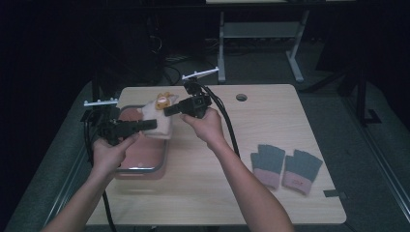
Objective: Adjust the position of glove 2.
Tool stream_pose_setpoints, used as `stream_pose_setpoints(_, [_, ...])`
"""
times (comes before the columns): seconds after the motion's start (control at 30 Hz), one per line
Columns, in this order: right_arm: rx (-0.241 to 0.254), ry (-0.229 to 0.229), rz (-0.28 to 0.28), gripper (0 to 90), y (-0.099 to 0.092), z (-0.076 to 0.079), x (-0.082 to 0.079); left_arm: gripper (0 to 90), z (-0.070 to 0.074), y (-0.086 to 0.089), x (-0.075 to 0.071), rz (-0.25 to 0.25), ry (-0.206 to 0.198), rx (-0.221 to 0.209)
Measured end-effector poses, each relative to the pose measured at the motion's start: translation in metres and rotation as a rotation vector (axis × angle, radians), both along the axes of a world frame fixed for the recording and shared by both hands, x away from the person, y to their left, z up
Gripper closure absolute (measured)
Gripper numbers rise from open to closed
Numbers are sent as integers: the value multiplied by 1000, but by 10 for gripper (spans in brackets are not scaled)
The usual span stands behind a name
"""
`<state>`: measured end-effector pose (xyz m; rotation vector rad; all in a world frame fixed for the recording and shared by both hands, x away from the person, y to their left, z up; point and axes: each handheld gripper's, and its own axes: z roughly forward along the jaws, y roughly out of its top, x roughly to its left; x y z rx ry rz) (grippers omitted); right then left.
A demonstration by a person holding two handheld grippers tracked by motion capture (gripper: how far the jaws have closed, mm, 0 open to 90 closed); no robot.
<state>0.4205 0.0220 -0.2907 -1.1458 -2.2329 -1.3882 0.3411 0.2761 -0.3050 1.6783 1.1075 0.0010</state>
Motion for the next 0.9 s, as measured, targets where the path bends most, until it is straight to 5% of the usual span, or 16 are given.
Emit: stream_pose_setpoints(0.9, [9, 30, 61, 827, 52, -13, 14, 687, -12, 48, -2, 67, 29, -9])
